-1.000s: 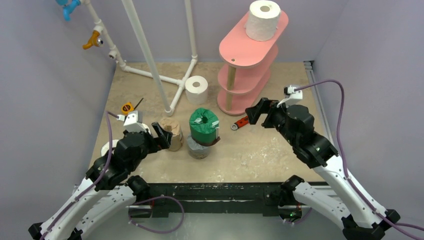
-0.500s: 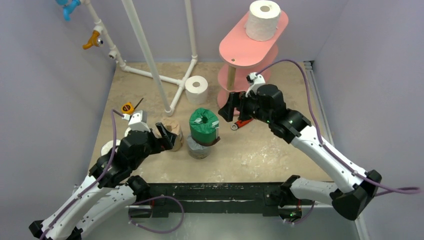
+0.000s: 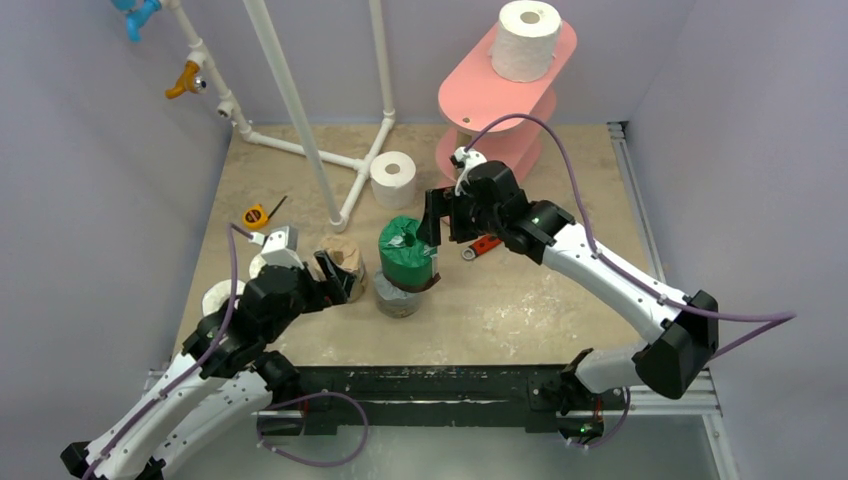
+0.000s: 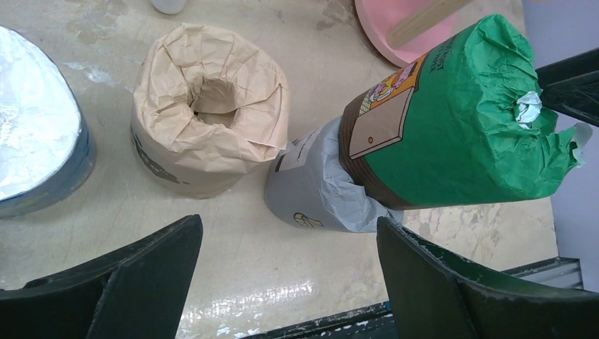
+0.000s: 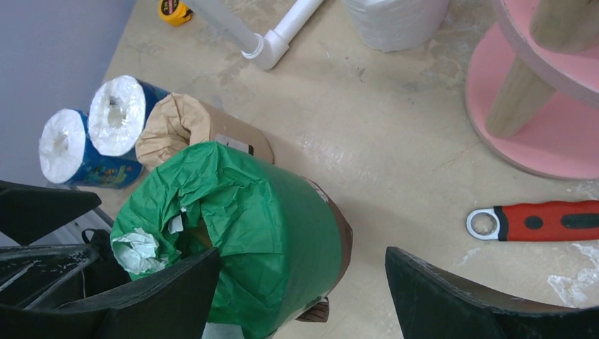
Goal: Place and organize the paper towels onto the shelf
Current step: Pick up the paper towel from the center of the board.
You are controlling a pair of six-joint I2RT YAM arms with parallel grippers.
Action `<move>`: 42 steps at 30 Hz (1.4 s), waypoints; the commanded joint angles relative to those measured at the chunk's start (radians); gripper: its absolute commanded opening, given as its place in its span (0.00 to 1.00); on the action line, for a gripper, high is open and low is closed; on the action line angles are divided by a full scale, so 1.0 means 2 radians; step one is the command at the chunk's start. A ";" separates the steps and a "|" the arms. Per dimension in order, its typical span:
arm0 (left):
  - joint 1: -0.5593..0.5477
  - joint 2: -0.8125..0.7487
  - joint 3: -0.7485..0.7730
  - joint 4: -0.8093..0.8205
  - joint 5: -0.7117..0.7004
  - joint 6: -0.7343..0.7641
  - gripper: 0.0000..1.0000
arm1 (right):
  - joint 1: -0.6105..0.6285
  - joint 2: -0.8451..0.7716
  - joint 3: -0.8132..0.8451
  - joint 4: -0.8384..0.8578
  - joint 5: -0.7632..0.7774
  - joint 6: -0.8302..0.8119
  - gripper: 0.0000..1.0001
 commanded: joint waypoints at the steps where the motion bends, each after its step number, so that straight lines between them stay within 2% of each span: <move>1: -0.002 0.008 -0.003 0.035 0.011 0.007 0.93 | 0.006 0.004 0.037 0.003 -0.001 -0.008 0.87; 27: -0.002 0.001 -0.027 0.048 0.015 0.009 0.93 | 0.038 0.023 0.027 -0.006 0.013 -0.009 0.85; 42: -0.002 -0.002 -0.033 0.046 0.013 0.006 0.93 | 0.049 0.041 0.023 -0.008 0.034 -0.015 0.69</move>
